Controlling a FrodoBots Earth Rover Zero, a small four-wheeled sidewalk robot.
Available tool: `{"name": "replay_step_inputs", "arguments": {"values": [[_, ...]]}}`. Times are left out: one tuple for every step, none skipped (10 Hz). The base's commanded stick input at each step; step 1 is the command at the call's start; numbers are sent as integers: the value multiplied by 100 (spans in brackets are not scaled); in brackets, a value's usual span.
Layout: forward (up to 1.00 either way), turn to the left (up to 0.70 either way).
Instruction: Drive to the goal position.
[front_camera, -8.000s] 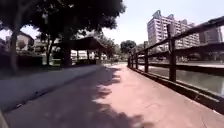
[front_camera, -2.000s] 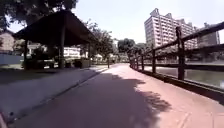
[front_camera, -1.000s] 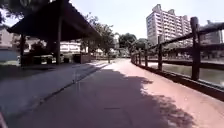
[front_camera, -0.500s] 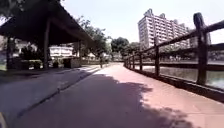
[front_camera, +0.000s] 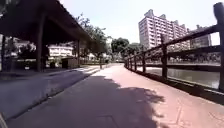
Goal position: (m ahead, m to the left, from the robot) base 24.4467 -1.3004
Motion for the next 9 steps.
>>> {"name": "replay_step_inputs", "arguments": {"values": [[100, 0], [100, -12], [100, -28], [100, -31], [100, -25], [100, 1], [100, 1], [100, 1], [100, 1]]}}
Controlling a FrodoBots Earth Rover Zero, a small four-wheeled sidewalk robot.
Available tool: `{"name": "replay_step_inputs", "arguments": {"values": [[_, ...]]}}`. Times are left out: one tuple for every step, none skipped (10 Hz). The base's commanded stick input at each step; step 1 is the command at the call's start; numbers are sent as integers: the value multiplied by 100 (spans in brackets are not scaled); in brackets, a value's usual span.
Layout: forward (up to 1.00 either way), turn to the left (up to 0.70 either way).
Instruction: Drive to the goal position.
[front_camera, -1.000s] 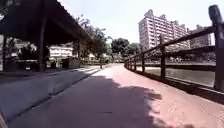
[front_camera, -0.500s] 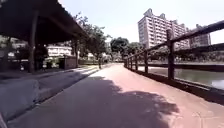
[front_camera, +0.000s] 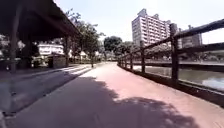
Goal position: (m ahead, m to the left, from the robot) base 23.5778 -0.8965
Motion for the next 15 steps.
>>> {"name": "replay_step_inputs", "arguments": {"values": [[100, 1], [100, 1], [100, 1], [100, 1], [100, 1], [100, 1], [100, 1], [100, 1], [100, 1], [100, 1], [100, 1], [100, 1], [100, 25], [100, 25], [100, 11]]}}
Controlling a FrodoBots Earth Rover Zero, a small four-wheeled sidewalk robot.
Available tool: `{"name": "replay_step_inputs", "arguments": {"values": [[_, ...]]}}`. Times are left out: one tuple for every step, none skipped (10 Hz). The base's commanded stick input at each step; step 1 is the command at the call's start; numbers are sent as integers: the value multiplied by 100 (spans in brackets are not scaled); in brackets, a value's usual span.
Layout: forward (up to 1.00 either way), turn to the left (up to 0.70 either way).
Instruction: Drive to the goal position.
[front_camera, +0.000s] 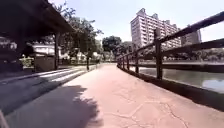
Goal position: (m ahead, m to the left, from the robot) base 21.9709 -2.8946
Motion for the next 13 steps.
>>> {"name": "replay_step_inputs", "arguments": {"values": [[100, 6], [100, 1], [100, 1], [100, 1], [100, 1], [100, 1], [100, 1], [100, 8], [100, 7], [100, 1], [100, 1], [100, 1], [100, 1]]}}
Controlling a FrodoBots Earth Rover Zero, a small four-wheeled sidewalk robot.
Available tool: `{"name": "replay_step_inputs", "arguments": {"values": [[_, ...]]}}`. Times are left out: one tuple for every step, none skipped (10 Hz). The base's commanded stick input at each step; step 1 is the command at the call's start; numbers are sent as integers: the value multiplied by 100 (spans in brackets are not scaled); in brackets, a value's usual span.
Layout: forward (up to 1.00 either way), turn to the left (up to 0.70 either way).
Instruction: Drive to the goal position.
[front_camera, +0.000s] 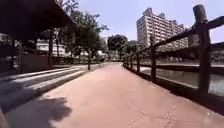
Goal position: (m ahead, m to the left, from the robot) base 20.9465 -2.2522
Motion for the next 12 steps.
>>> {"name": "replay_step_inputs", "arguments": {"values": [[100, 1], [100, 3], [100, 8], [100, 14], [100, 8], [100, 1], [100, 1], [100, 1], [100, 10], [100, 21], [100, 15], [100, 1]]}}
